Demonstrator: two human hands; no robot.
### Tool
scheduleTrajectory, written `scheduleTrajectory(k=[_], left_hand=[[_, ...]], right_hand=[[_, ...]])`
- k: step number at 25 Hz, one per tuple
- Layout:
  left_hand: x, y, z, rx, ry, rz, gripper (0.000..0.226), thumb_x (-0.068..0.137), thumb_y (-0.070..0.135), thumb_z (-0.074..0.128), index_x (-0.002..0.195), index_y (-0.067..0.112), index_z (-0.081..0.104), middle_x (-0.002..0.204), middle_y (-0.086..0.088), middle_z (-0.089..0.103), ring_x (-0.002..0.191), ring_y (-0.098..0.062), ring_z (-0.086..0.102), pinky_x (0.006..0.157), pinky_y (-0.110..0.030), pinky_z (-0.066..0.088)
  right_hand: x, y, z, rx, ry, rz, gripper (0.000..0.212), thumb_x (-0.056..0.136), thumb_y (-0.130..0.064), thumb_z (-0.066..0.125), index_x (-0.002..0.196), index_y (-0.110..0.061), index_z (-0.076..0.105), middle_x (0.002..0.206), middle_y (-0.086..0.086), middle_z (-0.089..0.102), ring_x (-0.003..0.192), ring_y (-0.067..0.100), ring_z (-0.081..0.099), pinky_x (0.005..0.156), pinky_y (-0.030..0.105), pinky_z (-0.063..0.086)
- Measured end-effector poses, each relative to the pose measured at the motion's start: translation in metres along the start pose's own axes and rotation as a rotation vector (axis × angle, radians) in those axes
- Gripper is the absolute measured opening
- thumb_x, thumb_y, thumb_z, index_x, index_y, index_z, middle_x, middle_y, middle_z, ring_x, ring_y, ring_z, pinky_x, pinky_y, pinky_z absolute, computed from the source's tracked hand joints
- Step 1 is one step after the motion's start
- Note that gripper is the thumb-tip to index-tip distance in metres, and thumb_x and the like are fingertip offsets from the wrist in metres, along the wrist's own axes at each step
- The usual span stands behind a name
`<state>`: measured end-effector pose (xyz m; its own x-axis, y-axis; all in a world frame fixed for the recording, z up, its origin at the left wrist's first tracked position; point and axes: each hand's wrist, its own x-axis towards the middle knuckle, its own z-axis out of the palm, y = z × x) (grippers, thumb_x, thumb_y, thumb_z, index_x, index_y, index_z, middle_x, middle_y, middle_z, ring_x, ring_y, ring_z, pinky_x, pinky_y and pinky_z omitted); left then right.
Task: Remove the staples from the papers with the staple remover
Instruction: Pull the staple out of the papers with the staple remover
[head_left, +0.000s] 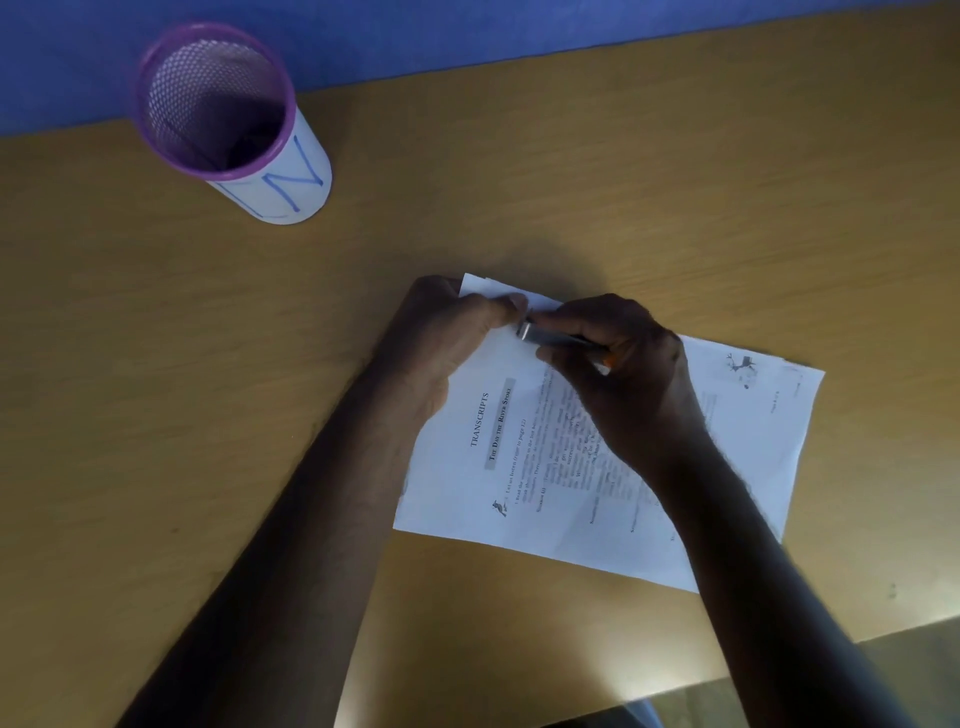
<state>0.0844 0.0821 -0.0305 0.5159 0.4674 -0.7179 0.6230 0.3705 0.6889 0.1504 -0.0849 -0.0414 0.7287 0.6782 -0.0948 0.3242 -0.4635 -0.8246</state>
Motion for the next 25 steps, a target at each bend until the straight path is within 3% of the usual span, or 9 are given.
scheduleTrajectory(k=[3, 8, 12, 19, 25], left_hand=[[-0.001, 0.001, 0.001, 0.017, 0.019, 0.008, 0.022, 0.086, 0.009, 0.077, 0.066, 0.014, 0.071, 0.053, 0.010, 0.072, 0.042, 0.000, 0.065, 0.037, -0.011, 0.042], [-0.001, -0.001, 0.002, 0.054, 0.032, 0.008, 0.021, 0.086, 0.015, 0.080, 0.068, 0.014, 0.070, 0.049, 0.013, 0.069, 0.039, 0.002, 0.061, 0.036, -0.010, 0.041], [-0.001, 0.000, 0.001, 0.013, 0.002, 0.001, 0.014, 0.086, 0.013, 0.081, 0.074, 0.012, 0.074, 0.059, 0.009, 0.075, 0.048, -0.002, 0.068, 0.041, -0.013, 0.048], [-0.003, 0.001, -0.001, 0.028, -0.014, 0.014, 0.031, 0.089, 0.013, 0.079, 0.058, 0.019, 0.075, 0.056, 0.010, 0.074, 0.044, -0.002, 0.067, 0.037, -0.011, 0.043], [-0.004, 0.002, -0.003, 0.019, -0.043, 0.046, 0.032, 0.089, 0.010, 0.078, 0.060, 0.024, 0.079, 0.062, 0.007, 0.077, 0.051, -0.004, 0.071, 0.042, -0.013, 0.047]], right_hand=[[-0.012, 0.000, 0.012, -0.059, 0.040, -0.047, 0.035, 0.089, 0.000, 0.077, 0.118, -0.019, 0.079, 0.109, -0.003, 0.071, 0.112, 0.014, 0.063, 0.090, 0.019, 0.056], [-0.018, 0.000, 0.015, -0.100, 0.157, -0.022, 0.032, 0.090, -0.004, 0.077, 0.118, -0.018, 0.077, 0.111, -0.003, 0.072, 0.108, 0.007, 0.063, 0.092, 0.008, 0.048], [-0.012, -0.001, 0.009, -0.072, 0.181, 0.029, 0.028, 0.092, -0.008, 0.076, 0.119, -0.018, 0.076, 0.113, -0.005, 0.072, 0.106, 0.013, 0.068, 0.089, 0.029, 0.058], [-0.002, -0.005, -0.001, -0.068, 0.090, 0.024, 0.029, 0.091, -0.005, 0.077, 0.119, -0.014, 0.077, 0.111, 0.001, 0.074, 0.104, 0.017, 0.069, 0.083, 0.015, 0.053], [0.005, -0.006, -0.004, -0.040, 0.017, 0.001, 0.029, 0.090, -0.003, 0.077, 0.117, -0.011, 0.078, 0.109, 0.003, 0.074, 0.105, 0.019, 0.069, 0.084, 0.025, 0.057]])
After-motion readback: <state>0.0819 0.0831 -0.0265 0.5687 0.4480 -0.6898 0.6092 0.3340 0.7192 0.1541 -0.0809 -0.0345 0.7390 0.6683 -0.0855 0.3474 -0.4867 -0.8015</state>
